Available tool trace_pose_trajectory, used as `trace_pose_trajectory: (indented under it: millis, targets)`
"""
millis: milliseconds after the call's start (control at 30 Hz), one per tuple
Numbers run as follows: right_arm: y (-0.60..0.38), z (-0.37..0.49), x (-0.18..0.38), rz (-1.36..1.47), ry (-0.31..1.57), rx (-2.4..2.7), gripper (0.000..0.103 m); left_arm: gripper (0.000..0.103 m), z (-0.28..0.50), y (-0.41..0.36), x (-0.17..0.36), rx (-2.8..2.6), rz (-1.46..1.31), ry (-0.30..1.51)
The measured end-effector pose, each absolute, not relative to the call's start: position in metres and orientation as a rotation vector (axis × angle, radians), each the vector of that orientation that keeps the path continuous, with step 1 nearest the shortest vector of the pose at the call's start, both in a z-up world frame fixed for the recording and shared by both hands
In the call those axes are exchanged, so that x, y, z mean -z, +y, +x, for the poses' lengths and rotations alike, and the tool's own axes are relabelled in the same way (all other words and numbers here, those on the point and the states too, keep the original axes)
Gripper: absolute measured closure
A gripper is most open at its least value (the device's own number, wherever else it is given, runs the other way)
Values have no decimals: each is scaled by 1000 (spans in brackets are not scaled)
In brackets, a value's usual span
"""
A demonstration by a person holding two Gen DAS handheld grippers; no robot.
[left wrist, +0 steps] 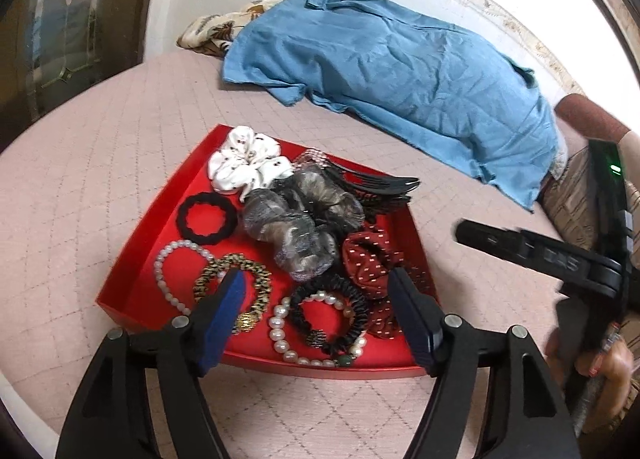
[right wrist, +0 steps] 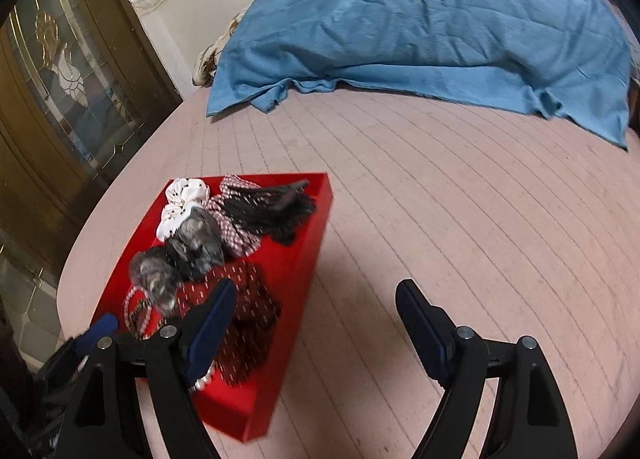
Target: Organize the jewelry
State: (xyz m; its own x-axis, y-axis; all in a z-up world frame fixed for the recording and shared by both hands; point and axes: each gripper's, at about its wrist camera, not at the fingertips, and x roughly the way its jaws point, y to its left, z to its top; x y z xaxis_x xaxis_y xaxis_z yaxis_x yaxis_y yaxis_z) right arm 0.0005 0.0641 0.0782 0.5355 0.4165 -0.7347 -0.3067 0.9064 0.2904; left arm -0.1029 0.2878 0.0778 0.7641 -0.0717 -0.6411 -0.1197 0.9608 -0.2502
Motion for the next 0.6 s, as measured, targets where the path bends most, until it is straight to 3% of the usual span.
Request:
trace_pose_trajectory:
  millis: [167, 300, 600]
  targets:
    - [50, -21, -79, 114, 899, -418, 18, 30, -110, 282, -85, -117, -222, 680]
    - [40, -34, -80, 105, 898, -411, 18, 16, -120, 274, -96, -216, -149, 634]
    - [20, -58, -83, 110, 884, -385, 17, 11, -153, 251, -114, -364, -54, 589]
